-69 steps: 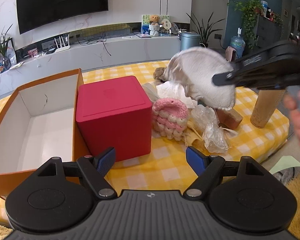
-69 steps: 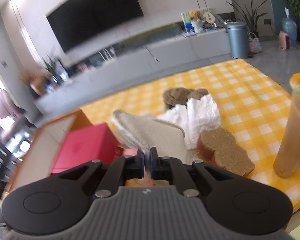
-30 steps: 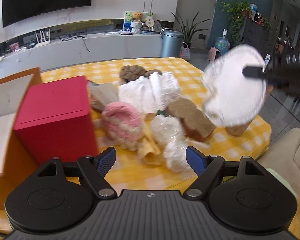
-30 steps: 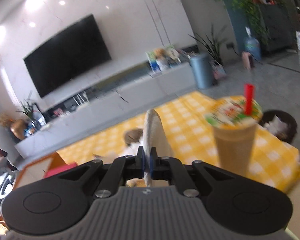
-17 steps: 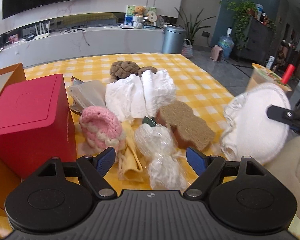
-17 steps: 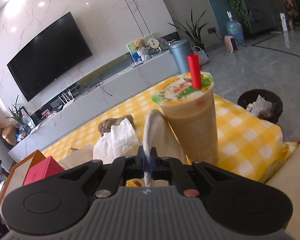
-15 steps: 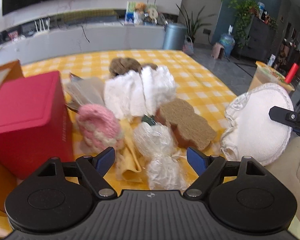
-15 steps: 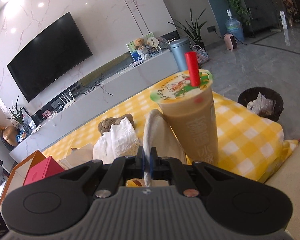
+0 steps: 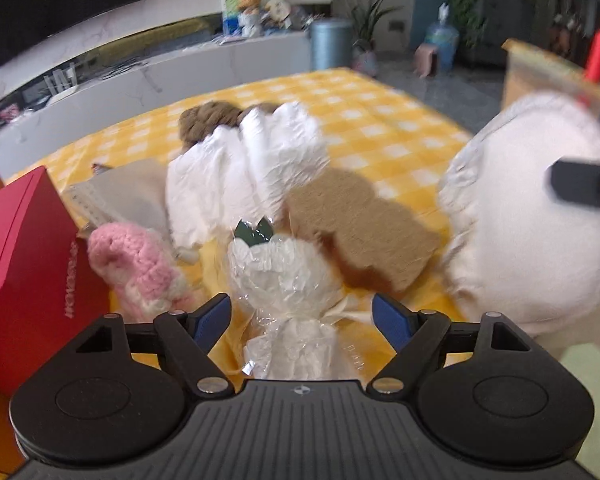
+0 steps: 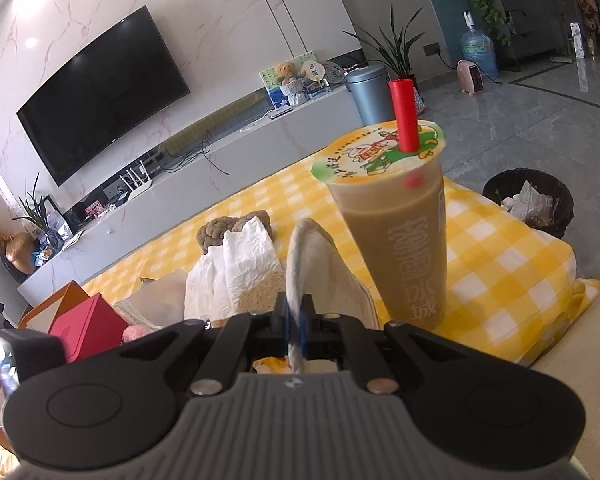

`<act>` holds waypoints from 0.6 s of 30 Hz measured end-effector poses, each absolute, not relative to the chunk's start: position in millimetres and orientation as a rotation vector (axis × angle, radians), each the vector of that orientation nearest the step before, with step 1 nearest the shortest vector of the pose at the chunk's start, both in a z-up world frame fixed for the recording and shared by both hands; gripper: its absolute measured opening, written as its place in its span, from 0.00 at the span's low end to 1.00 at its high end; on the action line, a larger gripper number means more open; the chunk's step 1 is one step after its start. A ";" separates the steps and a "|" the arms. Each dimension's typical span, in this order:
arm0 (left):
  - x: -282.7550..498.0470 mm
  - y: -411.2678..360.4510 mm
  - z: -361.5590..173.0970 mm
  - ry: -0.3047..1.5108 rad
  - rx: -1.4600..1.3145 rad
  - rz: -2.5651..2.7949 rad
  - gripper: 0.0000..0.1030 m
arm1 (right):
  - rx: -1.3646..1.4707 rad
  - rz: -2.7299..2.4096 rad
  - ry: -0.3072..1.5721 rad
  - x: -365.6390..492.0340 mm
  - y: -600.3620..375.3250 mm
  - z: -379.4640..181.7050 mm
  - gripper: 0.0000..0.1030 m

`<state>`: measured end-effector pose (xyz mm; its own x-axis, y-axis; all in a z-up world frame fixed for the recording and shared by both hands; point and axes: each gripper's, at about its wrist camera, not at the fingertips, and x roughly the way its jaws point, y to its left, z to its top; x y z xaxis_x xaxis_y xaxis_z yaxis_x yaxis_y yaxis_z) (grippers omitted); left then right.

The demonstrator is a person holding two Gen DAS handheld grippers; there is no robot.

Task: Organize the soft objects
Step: 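Lift the white pad with the right tool while the left tool grasps the plastic-wrapped bundle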

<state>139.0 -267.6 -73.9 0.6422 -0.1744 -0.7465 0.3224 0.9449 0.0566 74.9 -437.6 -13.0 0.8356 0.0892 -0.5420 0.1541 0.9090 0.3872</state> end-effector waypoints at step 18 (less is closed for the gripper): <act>134.5 -247.8 -64.3 0.912 0.100 -0.365 0.53 | 0.423 -0.033 0.589 76.6 -433.1 -11.9 0.02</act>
